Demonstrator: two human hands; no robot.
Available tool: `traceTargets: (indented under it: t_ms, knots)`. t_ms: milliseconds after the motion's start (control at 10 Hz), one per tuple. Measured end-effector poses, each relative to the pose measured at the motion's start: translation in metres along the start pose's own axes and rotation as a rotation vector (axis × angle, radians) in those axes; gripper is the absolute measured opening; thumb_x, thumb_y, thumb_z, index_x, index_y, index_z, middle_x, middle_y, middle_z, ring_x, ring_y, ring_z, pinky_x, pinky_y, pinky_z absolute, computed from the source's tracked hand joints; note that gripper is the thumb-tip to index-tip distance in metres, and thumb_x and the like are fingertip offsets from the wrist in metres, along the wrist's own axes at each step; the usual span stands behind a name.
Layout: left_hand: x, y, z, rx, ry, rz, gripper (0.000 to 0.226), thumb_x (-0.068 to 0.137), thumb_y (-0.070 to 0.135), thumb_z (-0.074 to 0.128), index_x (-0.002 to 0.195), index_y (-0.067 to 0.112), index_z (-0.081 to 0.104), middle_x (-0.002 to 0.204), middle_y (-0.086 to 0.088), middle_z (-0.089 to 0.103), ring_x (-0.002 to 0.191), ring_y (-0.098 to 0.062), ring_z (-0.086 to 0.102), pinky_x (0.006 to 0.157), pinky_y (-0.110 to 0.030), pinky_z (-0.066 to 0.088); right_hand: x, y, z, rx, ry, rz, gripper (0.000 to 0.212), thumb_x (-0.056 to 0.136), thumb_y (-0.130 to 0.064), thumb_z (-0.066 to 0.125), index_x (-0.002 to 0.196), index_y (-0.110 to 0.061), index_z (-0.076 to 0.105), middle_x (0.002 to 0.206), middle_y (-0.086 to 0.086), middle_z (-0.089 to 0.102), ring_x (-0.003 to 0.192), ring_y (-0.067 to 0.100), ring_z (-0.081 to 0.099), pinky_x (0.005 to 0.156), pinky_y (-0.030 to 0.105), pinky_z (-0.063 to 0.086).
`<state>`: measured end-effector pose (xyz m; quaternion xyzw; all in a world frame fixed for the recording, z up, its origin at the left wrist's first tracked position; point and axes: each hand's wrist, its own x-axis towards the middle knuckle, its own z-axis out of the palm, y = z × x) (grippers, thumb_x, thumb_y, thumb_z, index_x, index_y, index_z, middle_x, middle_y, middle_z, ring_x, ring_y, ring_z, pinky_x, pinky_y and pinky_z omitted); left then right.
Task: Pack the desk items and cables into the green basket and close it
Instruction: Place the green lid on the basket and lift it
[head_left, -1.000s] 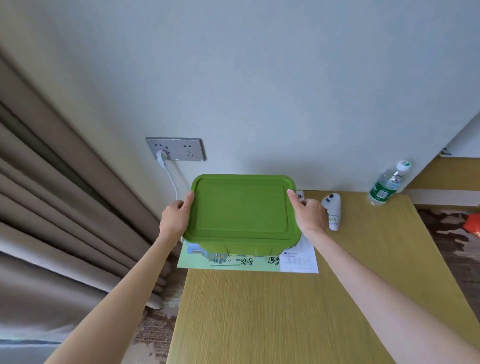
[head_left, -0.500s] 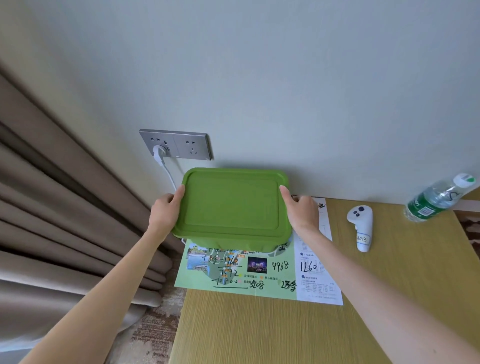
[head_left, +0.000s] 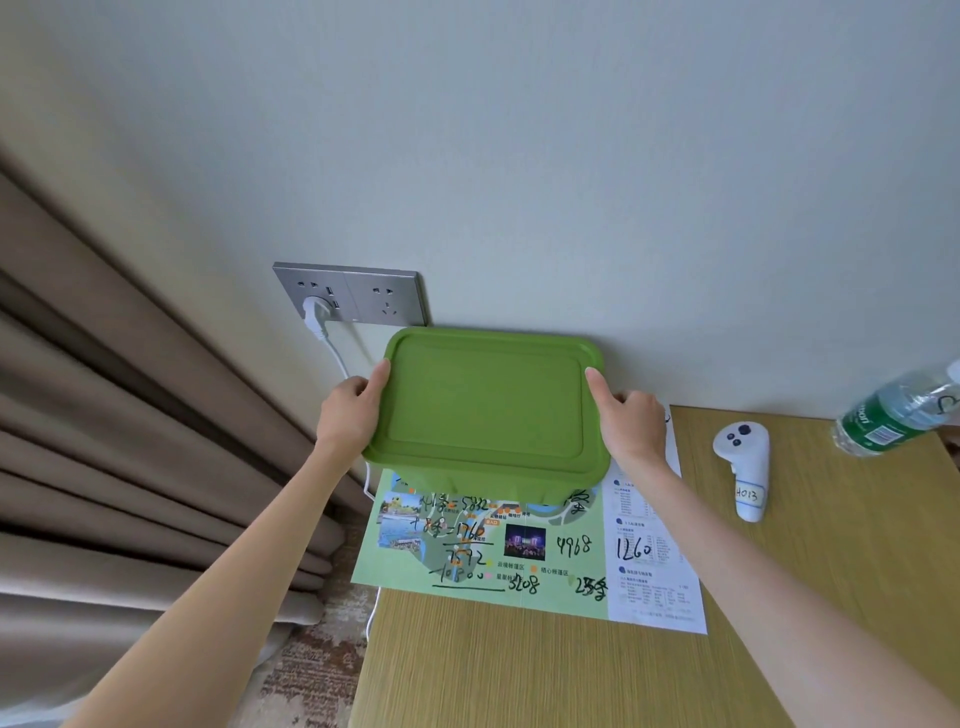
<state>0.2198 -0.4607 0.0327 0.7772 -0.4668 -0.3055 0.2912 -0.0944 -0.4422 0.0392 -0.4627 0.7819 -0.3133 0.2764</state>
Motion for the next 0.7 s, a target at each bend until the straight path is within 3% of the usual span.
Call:
traceTargets:
  t_ms: [300,500,600,700]
  knots:
    - [0.004,0.002,0.003,-0.003,0.005,0.011,0.059,0.089,0.068,0.04,0.061,0.017,0.033,0.059,0.001,0.037,0.058,-0.02,0.038,0.054,-0.034,0.028,0.008,-0.001,0.001,0.01,0.005,-0.012,0.064,0.089,-0.061,0.051,0.051,-0.017,0.024,0.046,-0.002,0.026,0.046,0.019,0.025,0.047,0.032,0.021]
    - [0.003,0.008,-0.003,0.101,-0.045,0.005,0.056,0.092,0.068,0.034,0.075,0.017,0.051,0.078,-0.002,0.056,0.084,-0.027,0.053,0.068,-0.034,0.039,0.007,-0.008,-0.005,-0.171,-0.063,-0.006,0.062,0.093,-0.064,0.037,0.057,-0.014,0.033,0.057,0.002,0.042,0.054,0.025,0.041,0.049,0.03,0.025]
    - [-0.001,0.017,-0.011,0.215,-0.075,-0.006,0.063,0.094,0.066,0.03,0.104,0.01,0.058,0.101,-0.006,0.06,0.099,-0.029,0.055,0.079,-0.037,0.042,0.003,-0.014,-0.015,-0.221,-0.111,-0.028,0.054,0.097,-0.058,0.033,0.09,-0.008,0.052,0.09,0.011,0.06,0.086,0.031,0.058,0.065,0.034,0.037]
    - [-0.013,0.047,-0.025,0.229,0.011,0.055,0.054,0.096,0.055,0.037,0.115,0.009,0.056,0.114,-0.009,0.061,0.105,-0.029,0.057,0.082,-0.038,0.043,-0.01,-0.032,-0.031,-0.224,-0.07,-0.103,0.049,0.098,-0.051,0.037,0.119,-0.007,0.047,0.122,0.011,0.054,0.11,0.032,0.055,0.081,0.039,0.04]
